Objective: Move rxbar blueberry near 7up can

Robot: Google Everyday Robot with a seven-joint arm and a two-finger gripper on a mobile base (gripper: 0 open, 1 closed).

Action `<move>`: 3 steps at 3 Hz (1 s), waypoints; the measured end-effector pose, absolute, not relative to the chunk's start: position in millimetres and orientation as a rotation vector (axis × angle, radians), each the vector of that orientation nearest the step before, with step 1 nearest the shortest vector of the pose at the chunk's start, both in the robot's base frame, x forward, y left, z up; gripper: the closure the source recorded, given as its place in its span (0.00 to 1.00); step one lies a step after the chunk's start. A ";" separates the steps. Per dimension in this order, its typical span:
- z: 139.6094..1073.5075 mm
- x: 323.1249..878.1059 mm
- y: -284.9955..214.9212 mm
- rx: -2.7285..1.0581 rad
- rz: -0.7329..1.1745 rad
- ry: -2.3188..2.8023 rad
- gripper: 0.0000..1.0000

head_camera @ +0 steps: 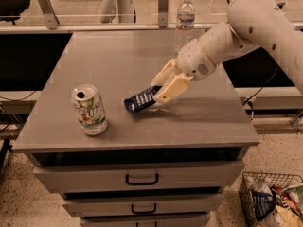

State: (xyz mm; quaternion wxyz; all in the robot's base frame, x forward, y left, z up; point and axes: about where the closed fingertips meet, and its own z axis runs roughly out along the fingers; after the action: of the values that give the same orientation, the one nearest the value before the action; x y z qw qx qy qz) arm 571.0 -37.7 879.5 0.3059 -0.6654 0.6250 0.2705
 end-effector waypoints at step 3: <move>858.3 548.0 1.1 -1.856 0.833 1.579 0.59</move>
Offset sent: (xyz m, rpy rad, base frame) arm -0.0277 0.0402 -0.0227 0.0094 0.0688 0.1504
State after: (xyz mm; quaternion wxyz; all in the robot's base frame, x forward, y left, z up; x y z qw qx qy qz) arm 548.0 1.1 858.3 0.2792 -0.6921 0.5888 0.3104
